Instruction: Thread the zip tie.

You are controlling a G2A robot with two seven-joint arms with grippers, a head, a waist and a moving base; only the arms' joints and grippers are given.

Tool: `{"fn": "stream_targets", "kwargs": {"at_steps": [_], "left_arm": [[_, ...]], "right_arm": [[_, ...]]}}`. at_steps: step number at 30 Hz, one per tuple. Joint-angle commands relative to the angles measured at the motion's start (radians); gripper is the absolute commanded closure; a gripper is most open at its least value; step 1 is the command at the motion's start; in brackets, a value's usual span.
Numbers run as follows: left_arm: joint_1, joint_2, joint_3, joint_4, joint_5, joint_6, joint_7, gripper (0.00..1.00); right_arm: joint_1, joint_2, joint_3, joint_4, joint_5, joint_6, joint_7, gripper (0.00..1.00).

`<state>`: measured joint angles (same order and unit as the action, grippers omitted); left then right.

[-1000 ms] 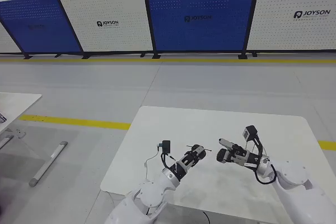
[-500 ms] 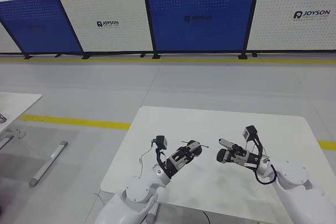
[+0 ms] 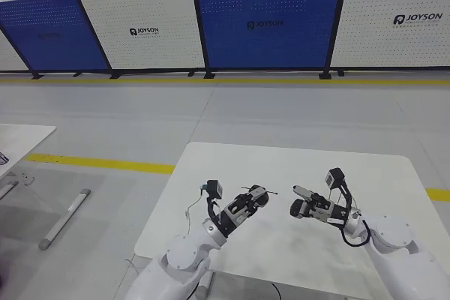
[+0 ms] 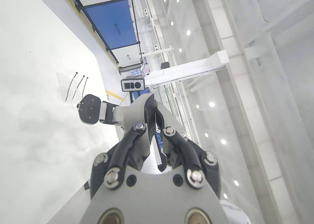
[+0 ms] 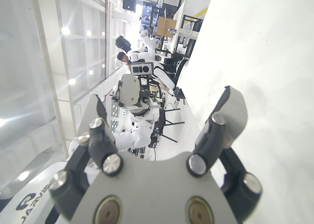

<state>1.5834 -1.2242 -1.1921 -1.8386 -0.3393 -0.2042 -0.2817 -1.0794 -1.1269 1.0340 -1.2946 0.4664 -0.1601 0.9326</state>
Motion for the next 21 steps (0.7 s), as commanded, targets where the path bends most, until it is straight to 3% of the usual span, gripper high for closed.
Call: {"fn": "stream_targets", "kwargs": {"at_steps": [1, 8, 14, 21], "left_arm": [[0.024, 0.005, -0.021, -0.042, -0.012, -0.011, -0.025, 1.0], [0.139, 0.024, -0.122, -0.219, -0.074, -0.067, -0.101, 1.0], [0.198, 0.034, -0.184, -0.296, -0.111, -0.083, -0.149, 1.0], [0.232, 0.039, -0.195, -0.355, -0.096, -0.095, -0.159, 1.0]], "right_arm": [[0.0, 0.0, 0.0, 0.0, 0.0, 0.0, 0.0, 0.0], [0.0, 0.0, 0.0, 0.0, 0.0, 0.0, 0.0, 0.0], [0.0, 0.0, 0.0, 0.0, 0.0, 0.0, 0.0, 0.0], [0.0, 0.0, 0.0, 0.0, 0.0, 0.0, 0.0, 0.0]]}}
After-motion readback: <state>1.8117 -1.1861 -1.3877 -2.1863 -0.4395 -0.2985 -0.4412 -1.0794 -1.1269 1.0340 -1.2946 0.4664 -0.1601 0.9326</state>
